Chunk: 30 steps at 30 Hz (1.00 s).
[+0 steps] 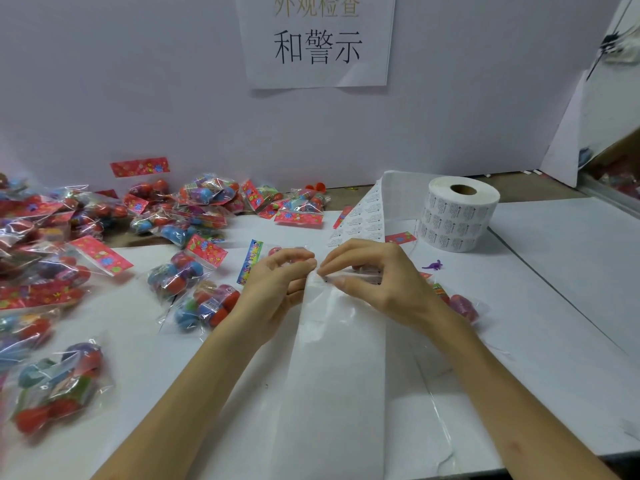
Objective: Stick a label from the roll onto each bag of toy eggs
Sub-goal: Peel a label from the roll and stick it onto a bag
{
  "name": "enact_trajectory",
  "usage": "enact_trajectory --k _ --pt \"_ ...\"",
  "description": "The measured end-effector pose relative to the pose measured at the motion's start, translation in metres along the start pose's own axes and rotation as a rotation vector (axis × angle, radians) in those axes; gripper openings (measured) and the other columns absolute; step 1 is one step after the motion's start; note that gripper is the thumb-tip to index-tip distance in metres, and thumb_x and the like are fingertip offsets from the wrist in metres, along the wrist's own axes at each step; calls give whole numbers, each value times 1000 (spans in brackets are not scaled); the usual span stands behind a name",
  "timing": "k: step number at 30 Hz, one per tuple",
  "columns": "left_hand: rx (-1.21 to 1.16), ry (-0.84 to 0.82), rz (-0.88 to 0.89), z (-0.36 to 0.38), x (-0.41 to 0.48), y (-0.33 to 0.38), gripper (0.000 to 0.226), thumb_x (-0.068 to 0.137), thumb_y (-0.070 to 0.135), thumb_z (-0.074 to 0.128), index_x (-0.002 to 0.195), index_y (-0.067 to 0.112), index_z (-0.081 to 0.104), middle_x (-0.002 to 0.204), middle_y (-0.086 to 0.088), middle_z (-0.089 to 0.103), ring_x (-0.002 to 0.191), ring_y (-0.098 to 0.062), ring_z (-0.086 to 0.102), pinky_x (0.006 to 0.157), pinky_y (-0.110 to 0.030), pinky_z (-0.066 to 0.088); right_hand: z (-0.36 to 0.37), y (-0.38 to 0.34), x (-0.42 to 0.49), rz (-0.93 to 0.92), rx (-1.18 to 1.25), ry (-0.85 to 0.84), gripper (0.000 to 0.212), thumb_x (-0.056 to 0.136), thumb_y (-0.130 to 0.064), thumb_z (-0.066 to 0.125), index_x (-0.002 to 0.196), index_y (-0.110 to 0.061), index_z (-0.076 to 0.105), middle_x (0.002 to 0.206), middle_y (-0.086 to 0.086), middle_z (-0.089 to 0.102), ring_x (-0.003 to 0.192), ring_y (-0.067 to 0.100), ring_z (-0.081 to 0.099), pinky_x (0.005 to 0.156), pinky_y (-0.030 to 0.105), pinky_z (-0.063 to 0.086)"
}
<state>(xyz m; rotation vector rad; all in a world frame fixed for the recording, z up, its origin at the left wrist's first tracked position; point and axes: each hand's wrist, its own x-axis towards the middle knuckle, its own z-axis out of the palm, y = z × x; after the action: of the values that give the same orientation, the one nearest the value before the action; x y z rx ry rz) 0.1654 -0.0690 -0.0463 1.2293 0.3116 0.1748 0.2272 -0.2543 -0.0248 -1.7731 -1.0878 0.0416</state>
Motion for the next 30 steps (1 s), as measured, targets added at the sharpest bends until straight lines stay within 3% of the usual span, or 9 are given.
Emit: enact_trajectory --k 7,13,17,20,22,25,27,29,30 --pt "8 -3 6 1 0 0 13 92 -2 67 99 8 70 82 -11 72 68 -23 70 60 -26 59 0 -2 0 1 31 -20 19 86 -16 68 99 -16 82 103 -7 77 108 13 67 97 36 51" --pt "39 9 4 3 -3 0 11 93 -2 66 95 8 69 80 -12 70 67 -25 65 59 -25 57 -5 -4 0 30 208 -42 21 87 -20 62 85 -11 82 90 -1 78 94 11 70 84 16 47" --pt "270 -33 74 4 -4 0 10 92 -1 68 97 7 72 71 -13 58 50 -19 51 46 -23 47 -13 -3 3 43 447 66 27 84 -30 61 89 -12 81 95 8 78 99 19 71 90 22 48" --pt "556 -272 86 6 -8 1 9 90 8 75 90 16 76 51 -5 41 41 -16 34 41 -21 32 -19 0 5 49 494 117 32 86 -34 58 99 -16 81 105 11 77 107 26 70 100 36 48" --pt "614 -407 65 9 -11 0 8 92 13 75 92 21 77 47 1 37 41 -13 31 42 -21 31 -21 2 5 55 475 120 33 87 -36 57 103 -19 80 109 9 77 109 27 70 105 44 45" --pt "504 -337 155 11 -12 2 9 96 26 71 100 25 79 49 3 44 43 -10 41 44 -20 37 -21 2 6 64 449 98 34 86 -34 60 108 -16 79 111 7 76 111 25 69 102 36 48" --pt "341 -266 171 8 -10 6 27 90 39 70 108 21 78 54 2 48 47 -10 45 45 -19 39 -19 -1 6 62 425 75 32 87 -26 62 112 -11 77 110 5 77 110 20 69 93 20 49" --pt "237 -199 173 4 -7 8 47 84 45 69 116 11 74 61 0 49 51 -10 44 45 -20 39 -16 -2 5 56 399 54 33 88 -20 58 115 -9 75 111 2 77 112 13 68 89 12 47" --pt "220 -168 185 3 -6 9 45 84 45 69 115 12 75 64 -2 50 52 -10 44 46 -20 39 -16 -3 4 53 387 45 34 88 -19 58 116 -9 74 112 -1 77 113 11 67 87 11 47"
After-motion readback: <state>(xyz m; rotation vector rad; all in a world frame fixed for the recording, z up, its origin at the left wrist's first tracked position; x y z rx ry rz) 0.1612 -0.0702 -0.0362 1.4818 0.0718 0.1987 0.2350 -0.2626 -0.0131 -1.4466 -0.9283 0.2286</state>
